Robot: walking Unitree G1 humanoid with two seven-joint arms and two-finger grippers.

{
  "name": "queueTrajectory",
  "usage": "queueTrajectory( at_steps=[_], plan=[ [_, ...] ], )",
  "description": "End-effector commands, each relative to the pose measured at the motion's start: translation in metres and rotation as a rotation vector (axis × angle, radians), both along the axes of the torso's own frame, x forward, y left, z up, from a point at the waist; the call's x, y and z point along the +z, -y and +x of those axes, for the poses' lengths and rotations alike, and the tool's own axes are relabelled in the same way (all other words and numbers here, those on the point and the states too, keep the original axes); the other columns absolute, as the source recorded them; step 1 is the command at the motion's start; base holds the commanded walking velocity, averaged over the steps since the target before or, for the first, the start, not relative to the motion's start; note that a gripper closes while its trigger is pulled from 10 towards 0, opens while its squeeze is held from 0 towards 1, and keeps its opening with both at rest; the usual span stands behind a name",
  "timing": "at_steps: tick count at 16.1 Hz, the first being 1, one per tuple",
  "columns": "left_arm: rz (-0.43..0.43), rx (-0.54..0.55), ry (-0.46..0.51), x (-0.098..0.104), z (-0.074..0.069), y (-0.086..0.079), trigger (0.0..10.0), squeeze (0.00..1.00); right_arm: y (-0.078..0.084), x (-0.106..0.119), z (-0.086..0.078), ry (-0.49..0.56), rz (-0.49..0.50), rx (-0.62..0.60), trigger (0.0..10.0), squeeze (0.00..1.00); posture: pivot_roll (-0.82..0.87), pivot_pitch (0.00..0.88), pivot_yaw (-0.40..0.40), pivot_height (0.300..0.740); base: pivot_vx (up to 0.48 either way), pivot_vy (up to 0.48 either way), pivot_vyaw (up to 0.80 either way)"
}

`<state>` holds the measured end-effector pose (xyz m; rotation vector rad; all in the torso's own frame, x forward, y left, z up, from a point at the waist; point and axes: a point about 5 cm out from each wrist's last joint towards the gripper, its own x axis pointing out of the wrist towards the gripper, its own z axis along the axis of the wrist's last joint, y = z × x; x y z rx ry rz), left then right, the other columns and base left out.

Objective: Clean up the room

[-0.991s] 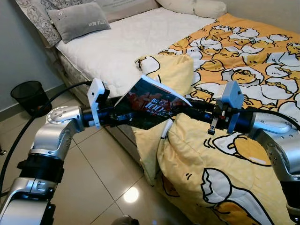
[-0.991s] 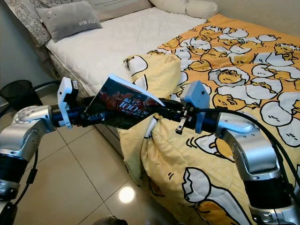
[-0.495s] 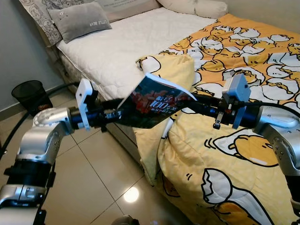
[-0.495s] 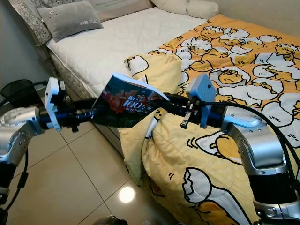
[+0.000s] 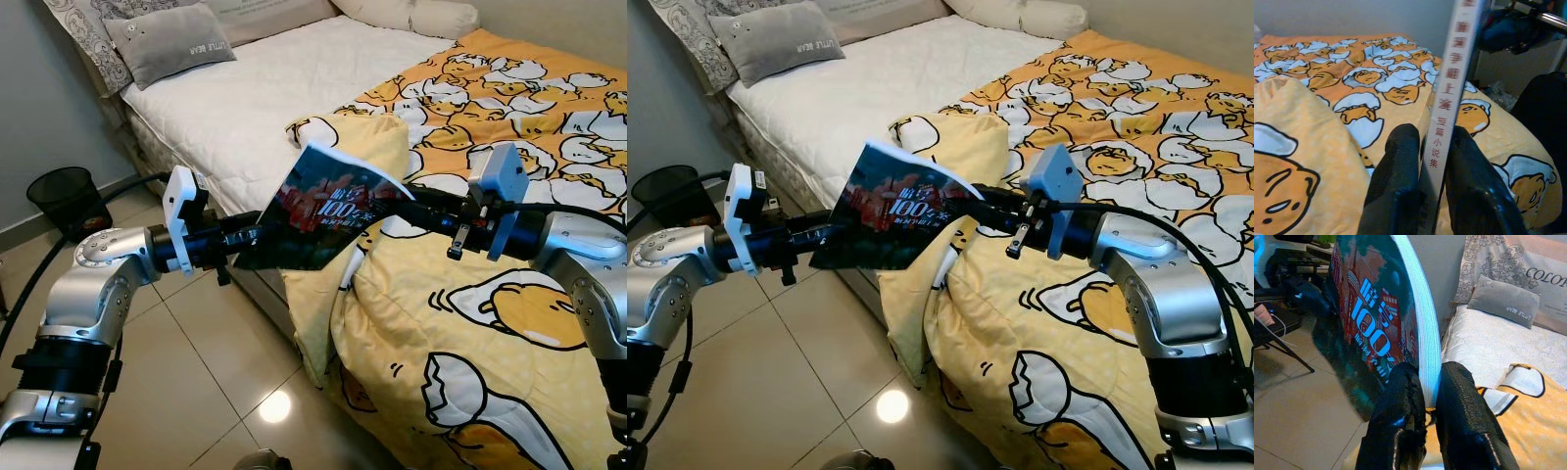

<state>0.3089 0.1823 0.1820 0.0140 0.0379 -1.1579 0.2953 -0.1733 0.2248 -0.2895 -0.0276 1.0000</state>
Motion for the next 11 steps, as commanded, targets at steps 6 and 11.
queueTrajectory(
  at_steps=[6,11],
  plan=[
    [-0.044,0.066,0.014,0.003,0.0,-0.004,0.0,0.0,-0.006,0.014,0.005,0.065,0.03,0.017,1.3,0.0,-0.04,0.0,0.07,0.74,0.0,0.0,0.0],
    [-0.122,0.133,0.027,0.008,0.005,-0.004,0.0,0.0,-0.002,0.017,0.011,0.027,0.222,-0.08,10.0,1.0,-0.04,0.0,0.063,0.74,0.0,0.0,0.0]
  ],
)
